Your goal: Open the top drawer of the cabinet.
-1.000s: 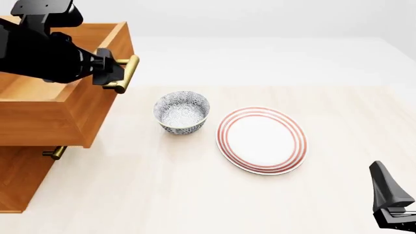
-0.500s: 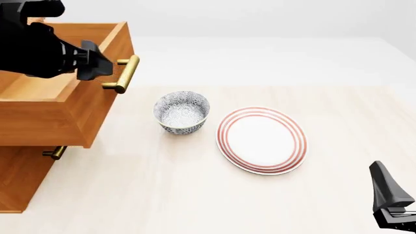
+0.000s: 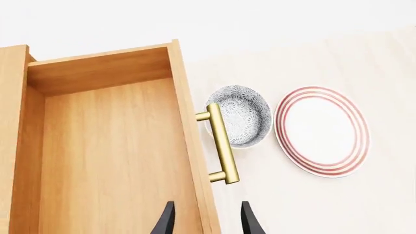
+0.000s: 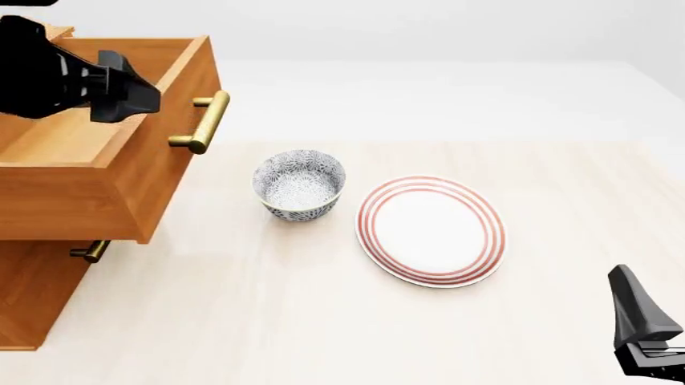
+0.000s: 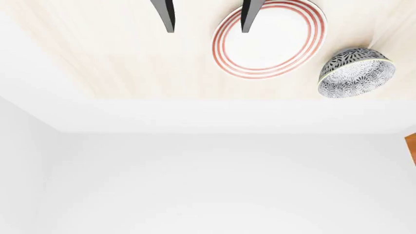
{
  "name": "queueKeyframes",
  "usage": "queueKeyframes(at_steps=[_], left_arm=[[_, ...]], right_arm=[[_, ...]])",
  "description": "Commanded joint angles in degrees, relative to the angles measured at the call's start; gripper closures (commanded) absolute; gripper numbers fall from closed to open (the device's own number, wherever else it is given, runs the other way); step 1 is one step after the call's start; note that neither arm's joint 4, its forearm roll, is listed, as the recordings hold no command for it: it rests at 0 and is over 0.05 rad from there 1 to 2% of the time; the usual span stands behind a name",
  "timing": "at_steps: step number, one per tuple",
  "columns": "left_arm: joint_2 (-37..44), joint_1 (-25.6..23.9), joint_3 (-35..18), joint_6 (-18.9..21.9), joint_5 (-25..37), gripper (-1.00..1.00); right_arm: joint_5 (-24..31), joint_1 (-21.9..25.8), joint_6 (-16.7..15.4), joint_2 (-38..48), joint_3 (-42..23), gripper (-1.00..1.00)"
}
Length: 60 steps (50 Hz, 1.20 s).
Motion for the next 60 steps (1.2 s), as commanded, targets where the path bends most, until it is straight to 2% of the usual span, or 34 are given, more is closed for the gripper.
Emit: queueKeyframes(at_steps=[1,15,32,42,52,60], left_arm=[[-2.4,-0.1,-0.82,0.94,1.16,-1.0],[-7.49,1.97,1.24,3.38,0.74,-1.0],[-14.9,2.69,1.4,6.26,0.7,-1.0],[-18.97,3.75,3.04,6.84,0.33,-1.0],[-22.94,4.19,2.61,7.72,1.22,-1.0],[-24.79,4.35,0.75,10.29,2.66,-1.0]], right_arm=[[-0.05,-0.01,0.04,-0.02,0.06,-1.0],[0.08,-0.03,0.03,-0.07,-0.02,-1.0],[0.06,-0.03,0.03,-0.09,0.02,-1.0],[-0.02,-0.03,0.03,-0.03,0.04,-1.0],[-0.07,-0.03,0.02,0.02,0.04,-1.0],[-0.05,-0.03,0.03,0.02,0.03,-1.0]])
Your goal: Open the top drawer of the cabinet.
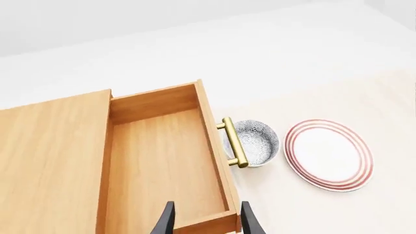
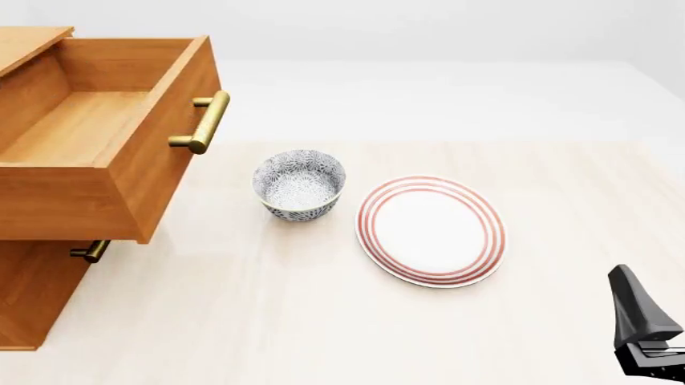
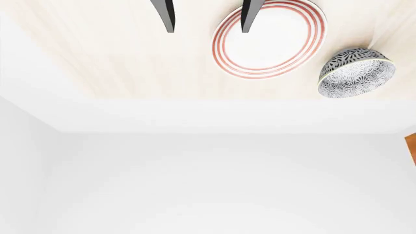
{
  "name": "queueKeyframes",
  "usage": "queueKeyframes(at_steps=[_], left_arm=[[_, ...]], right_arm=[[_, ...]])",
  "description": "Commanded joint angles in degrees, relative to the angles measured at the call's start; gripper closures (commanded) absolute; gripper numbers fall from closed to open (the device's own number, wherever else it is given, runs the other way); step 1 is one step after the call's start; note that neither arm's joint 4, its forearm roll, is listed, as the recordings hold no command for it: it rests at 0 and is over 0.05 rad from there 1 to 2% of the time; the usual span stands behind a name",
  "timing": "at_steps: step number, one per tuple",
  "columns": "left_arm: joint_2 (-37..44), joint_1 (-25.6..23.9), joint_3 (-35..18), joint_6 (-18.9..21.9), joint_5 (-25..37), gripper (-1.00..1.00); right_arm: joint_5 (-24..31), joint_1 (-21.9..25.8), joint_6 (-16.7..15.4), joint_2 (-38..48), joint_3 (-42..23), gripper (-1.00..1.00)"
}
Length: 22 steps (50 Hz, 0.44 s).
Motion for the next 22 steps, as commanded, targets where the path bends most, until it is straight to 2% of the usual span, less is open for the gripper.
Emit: queueKeyframes(at_steps=[1,22], left_arm=[[-3.45,0.25,-2.07,2.31,1.59,-1.0],[-6.41,0.77,-3.31,3.22,3.78,-1.0]], right_arm=[[-0.05,-0.01,0.03,0.0,0.05,-1.0],[-0.05,0.0,0.03,0.01,0.04,-1.0]])
